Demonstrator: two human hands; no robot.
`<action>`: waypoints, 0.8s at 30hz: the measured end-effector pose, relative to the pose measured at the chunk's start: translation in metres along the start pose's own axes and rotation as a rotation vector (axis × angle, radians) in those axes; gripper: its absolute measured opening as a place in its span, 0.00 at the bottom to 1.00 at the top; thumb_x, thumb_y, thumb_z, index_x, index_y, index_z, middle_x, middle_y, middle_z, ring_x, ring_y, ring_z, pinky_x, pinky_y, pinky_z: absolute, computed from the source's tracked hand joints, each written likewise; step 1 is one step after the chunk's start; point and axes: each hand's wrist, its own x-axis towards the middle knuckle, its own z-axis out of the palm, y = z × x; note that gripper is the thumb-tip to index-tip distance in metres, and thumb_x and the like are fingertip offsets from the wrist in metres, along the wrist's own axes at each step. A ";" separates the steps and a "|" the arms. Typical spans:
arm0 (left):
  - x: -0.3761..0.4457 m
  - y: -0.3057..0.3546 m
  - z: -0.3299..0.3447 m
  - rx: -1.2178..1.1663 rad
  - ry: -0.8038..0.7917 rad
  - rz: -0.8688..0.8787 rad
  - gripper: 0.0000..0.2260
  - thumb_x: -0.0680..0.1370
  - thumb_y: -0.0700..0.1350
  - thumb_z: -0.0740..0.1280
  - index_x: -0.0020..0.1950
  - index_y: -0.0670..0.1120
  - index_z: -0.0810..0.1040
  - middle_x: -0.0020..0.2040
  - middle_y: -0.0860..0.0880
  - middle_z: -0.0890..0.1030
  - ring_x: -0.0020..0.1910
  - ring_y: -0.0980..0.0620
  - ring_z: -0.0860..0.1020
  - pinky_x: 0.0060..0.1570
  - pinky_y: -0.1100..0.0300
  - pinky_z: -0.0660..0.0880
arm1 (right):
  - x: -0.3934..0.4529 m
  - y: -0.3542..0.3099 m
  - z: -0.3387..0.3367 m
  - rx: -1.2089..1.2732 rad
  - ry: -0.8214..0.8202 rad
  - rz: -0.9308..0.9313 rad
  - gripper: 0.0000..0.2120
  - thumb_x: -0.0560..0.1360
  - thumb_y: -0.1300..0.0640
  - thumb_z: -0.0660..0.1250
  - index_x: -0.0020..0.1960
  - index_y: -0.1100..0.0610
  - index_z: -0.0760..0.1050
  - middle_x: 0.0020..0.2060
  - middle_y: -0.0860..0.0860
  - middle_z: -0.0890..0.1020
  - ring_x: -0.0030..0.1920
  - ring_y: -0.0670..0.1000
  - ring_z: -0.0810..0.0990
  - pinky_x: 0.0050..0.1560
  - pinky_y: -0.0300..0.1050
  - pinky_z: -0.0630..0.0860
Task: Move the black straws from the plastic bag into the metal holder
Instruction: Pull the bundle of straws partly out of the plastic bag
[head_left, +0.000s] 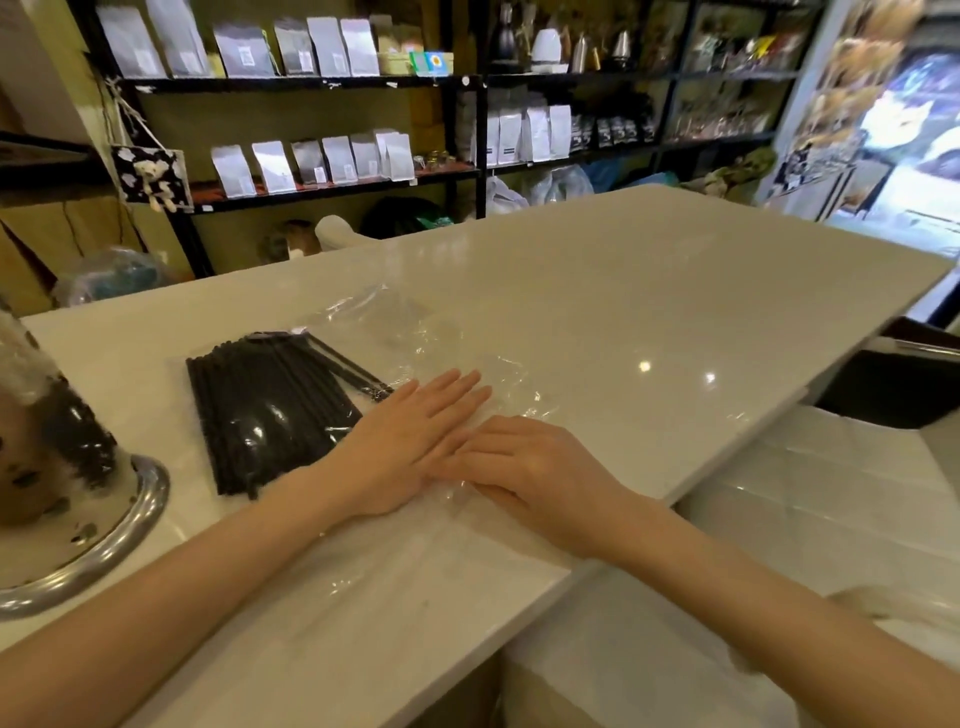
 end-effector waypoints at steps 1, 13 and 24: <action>0.001 -0.002 0.003 0.014 -0.025 -0.006 0.25 0.73 0.61 0.39 0.69 0.56 0.38 0.72 0.58 0.41 0.73 0.58 0.41 0.72 0.57 0.41 | -0.002 0.000 -0.001 -0.003 0.015 0.000 0.12 0.72 0.62 0.63 0.52 0.55 0.81 0.43 0.51 0.85 0.45 0.50 0.79 0.43 0.41 0.73; 0.003 -0.010 0.012 -0.003 -0.034 0.018 0.29 0.71 0.65 0.33 0.71 0.59 0.41 0.74 0.58 0.44 0.73 0.60 0.41 0.70 0.59 0.38 | -0.034 -0.021 -0.020 -0.232 0.039 -0.111 0.08 0.68 0.68 0.71 0.46 0.60 0.81 0.39 0.52 0.85 0.38 0.53 0.82 0.34 0.45 0.77; 0.001 -0.005 0.011 -0.062 0.064 0.015 0.28 0.73 0.61 0.40 0.72 0.55 0.55 0.76 0.53 0.54 0.74 0.58 0.51 0.71 0.58 0.45 | -0.058 -0.038 -0.018 -0.038 -0.080 0.104 0.17 0.77 0.51 0.59 0.63 0.57 0.68 0.44 0.51 0.84 0.45 0.51 0.81 0.43 0.47 0.77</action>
